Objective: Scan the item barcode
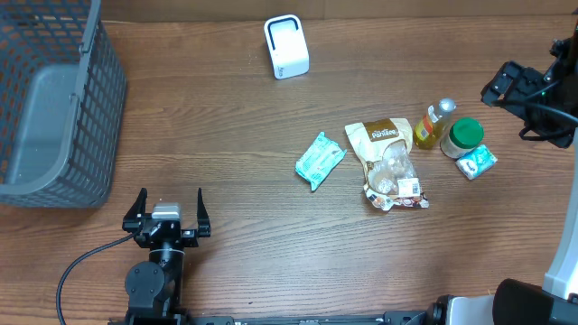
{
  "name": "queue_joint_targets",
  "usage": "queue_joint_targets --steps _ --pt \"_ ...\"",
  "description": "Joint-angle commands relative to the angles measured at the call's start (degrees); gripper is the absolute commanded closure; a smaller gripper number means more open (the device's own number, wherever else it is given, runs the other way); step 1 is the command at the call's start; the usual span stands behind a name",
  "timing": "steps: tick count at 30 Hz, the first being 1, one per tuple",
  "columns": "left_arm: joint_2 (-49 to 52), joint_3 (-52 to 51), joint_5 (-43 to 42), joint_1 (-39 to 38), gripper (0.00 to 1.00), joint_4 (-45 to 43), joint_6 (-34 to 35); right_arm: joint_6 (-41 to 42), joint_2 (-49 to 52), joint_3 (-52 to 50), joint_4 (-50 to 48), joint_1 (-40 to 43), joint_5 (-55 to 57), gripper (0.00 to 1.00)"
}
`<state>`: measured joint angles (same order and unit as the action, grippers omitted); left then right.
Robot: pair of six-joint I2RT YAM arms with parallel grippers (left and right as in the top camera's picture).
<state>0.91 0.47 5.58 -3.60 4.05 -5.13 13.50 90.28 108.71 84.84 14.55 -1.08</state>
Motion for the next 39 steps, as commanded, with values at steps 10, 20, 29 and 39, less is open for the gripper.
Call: queue_joint_targets --steps 10,20,29,39 --pt "-0.7 -0.2 0.1 0.4 0.0 0.0 -1.5 0.2 -7.3 1.1 -0.3 -3.9 0.4 0.0" --pt "-0.7 -0.2 0.1 0.4 0.0 0.0 -1.5 -0.4 -16.5 0.6 -0.9 -13.4 3.1 0.0" --pt "-0.7 -0.2 0.1 0.4 0.0 0.0 -1.5 -0.4 -28.0 -13.3 -9.0 -14.9 2.3 0.0" --pt "-0.7 -0.2 0.1 0.4 0.0 0.0 -1.5 -0.4 -49.3 -49.1 -36.2 -14.8 -3.7 0.0"
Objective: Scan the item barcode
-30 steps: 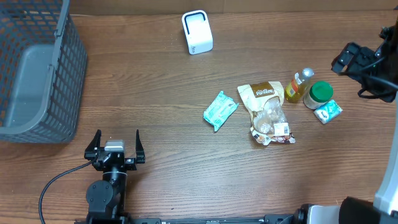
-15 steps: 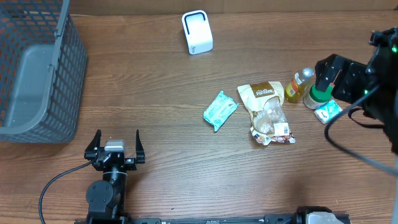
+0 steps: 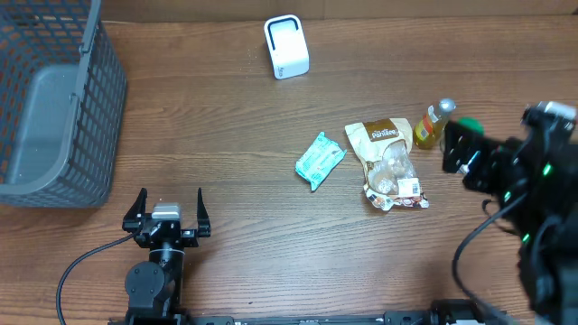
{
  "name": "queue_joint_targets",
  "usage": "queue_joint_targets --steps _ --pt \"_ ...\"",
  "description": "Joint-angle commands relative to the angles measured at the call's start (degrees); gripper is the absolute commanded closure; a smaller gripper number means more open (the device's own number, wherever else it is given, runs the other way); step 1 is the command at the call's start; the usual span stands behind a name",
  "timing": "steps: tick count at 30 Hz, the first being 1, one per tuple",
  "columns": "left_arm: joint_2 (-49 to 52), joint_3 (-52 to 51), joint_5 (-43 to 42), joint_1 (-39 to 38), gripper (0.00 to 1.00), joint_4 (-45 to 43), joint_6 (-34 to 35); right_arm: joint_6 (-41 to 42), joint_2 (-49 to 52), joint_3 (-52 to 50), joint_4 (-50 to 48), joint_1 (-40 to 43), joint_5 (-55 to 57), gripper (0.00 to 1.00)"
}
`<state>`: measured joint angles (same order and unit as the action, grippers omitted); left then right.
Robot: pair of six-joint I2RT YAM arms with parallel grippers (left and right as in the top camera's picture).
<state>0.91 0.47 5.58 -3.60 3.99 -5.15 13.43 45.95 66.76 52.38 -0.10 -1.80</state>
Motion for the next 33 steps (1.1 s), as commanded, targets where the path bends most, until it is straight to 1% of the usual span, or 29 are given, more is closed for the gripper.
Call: queue_joint_targets --steps 1,3,5,7,11,22,30,33 --pt "-0.7 -0.2 0.1 0.4 0.01 0.0 -1.5 -0.3 -7.0 -10.3 -6.2 -0.2 -3.7 0.0" --pt "-0.7 -0.2 0.1 0.4 0.0 0.0 -1.5 0.2 -11.2 -16.9 -10.9 -0.2 -4.6 0.0" --pt "-0.7 -0.2 0.1 0.4 0.0 0.0 -1.5 0.2 -14.7 -21.4 -13.4 -0.2 -4.9 0.0" --pt "-0.7 -0.2 0.1 0.4 0.0 0.0 -1.5 0.2 -18.0 -24.7 -13.9 -0.2 -4.8 0.0" --pt "-0.7 -0.2 0.1 0.4 0.0 0.0 -1.5 0.1 -22.6 -28.2 -12.8 -0.2 -4.8 0.0" --pt "-0.7 -0.2 0.1 0.4 0.0 0.0 -1.5 0.1 -29.6 -35.8 -13.4 -0.2 -4.7 0.0" --pt "-0.7 -0.2 0.1 0.4 0.01 0.0 -1.5 0.1 -31.7 -36.8 -13.0 -0.2 -4.3 0.0" --pt "-0.7 -0.2 0.1 0.4 0.0 0.0 -1.5 0.1 -33.7 -36.8 -11.5 -0.2 -4.3 0.0"
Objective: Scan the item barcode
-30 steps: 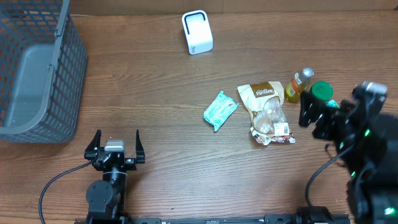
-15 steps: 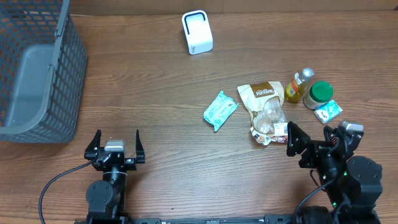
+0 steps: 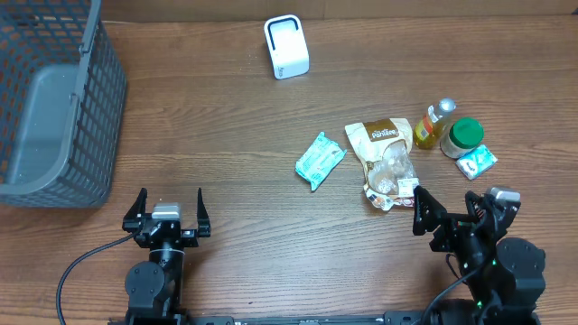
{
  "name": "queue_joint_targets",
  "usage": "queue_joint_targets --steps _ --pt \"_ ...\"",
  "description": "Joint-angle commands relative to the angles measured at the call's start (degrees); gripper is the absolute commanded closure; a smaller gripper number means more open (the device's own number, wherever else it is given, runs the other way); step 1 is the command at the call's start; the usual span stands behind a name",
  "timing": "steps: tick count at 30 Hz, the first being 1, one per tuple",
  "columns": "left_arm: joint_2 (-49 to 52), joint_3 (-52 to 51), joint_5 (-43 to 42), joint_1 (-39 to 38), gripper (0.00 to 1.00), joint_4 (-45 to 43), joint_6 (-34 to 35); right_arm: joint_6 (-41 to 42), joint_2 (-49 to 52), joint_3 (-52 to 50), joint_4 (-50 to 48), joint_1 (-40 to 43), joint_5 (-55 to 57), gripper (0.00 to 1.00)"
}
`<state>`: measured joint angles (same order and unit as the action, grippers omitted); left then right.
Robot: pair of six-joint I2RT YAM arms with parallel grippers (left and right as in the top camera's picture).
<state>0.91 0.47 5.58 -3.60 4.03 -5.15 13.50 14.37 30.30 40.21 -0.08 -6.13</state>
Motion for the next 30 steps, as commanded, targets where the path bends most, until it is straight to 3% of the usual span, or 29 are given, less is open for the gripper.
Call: queue_joint_targets --steps 1,12,20,23,30 --pt "-0.7 -0.2 0.1 0.4 0.0 0.0 -1.5 0.0 -3.1 -0.4 1.2 -0.2 0.0 0.0" --pt "-0.7 -0.2 0.1 0.4 0.0 0.0 -1.5 -2.0 -10.6 -2.6 1.9 -0.2 0.5 0.0" --pt "-0.7 -0.2 0.1 0.4 0.0 0.0 -1.5 -2.0 -14.2 -10.6 -5.9 -0.1 -1.0 0.0" --pt "-0.7 -0.2 0.1 0.4 0.0 0.0 -1.5 -3.3 -14.2 -13.4 -13.8 -0.2 -1.6 0.0" --pt "-0.7 -0.2 0.1 0.4 0.01 0.0 -1.5 -16.5 -14.2 -23.0 -44.8 -0.9 -6.5 0.0"
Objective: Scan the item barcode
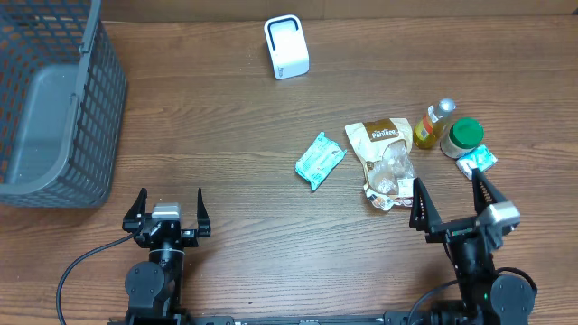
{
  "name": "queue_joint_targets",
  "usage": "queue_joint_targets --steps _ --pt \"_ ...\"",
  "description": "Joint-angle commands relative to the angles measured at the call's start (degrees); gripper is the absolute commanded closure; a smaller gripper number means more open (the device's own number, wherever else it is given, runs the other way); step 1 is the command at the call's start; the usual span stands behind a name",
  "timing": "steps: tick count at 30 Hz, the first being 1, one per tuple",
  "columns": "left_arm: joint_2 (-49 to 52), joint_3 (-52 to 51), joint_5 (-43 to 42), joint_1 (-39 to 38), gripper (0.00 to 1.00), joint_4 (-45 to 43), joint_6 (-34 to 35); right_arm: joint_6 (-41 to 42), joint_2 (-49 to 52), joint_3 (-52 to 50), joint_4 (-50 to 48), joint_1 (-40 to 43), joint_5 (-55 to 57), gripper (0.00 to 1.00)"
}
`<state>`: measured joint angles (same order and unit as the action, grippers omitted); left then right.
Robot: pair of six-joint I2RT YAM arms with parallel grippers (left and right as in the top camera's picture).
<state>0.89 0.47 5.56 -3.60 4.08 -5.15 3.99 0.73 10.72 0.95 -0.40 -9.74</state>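
Observation:
A white barcode scanner (pixel 286 46) stands at the back of the table. The items lie right of centre: a teal packet (pixel 320 160), a clear snack bag with a brown label (pixel 386 162), a yellow bottle (pixel 433 123), a green-lidded jar (pixel 464 136) and a small teal packet (pixel 477 161). My left gripper (pixel 168 204) rests open near the front left, far from them all. My right gripper (pixel 449 194) stands open at the front right, its left finger just below the snack bag's lower corner, holding nothing.
A grey mesh basket (pixel 54 99) fills the back left corner. The brown wooden table (pixel 226 117) carries everything. A black cable (pixel 81 262) runs from the left arm toward the front edge.
My right gripper has turned to point straight up the table and shifted slightly back, its fingers spread wider beside the snack bag. The items and the left arm are unmoved.
My right arm was first raised at the far right edge above the items. Then it hung over the jar and small packet. Then it sat low at the front right, angled, and now stands squared up and open below the snack bag. The left stayed still.

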Motion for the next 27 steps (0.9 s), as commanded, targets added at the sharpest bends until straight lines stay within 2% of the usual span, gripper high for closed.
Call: queue_joint_targets --steps 1,7,18,27 --pt "-0.6 -0.2 0.2 0.4 0.0 0.0 -1.5 -7.5 -0.6 -4.7 -8.3 -0.6 -3.1 0.0" --pt "-0.6 -0.2 0.2 0.4 0.0 0.0 -1.5 -7.5 -0.6 -10.4 -16.1 -0.6 -3.0 0.0" --pt "-0.6 -0.2 0.2 0.4 0.01 0.0 -1.5 -7.0 -0.6 -10.3 3.1 -0.7 -2.3 0.0" --pt "-0.6 -0.2 0.2 0.4 0.0 0.0 -1.5 -7.0 -0.6 -10.3 3.6 -0.7 6.1 0.0"
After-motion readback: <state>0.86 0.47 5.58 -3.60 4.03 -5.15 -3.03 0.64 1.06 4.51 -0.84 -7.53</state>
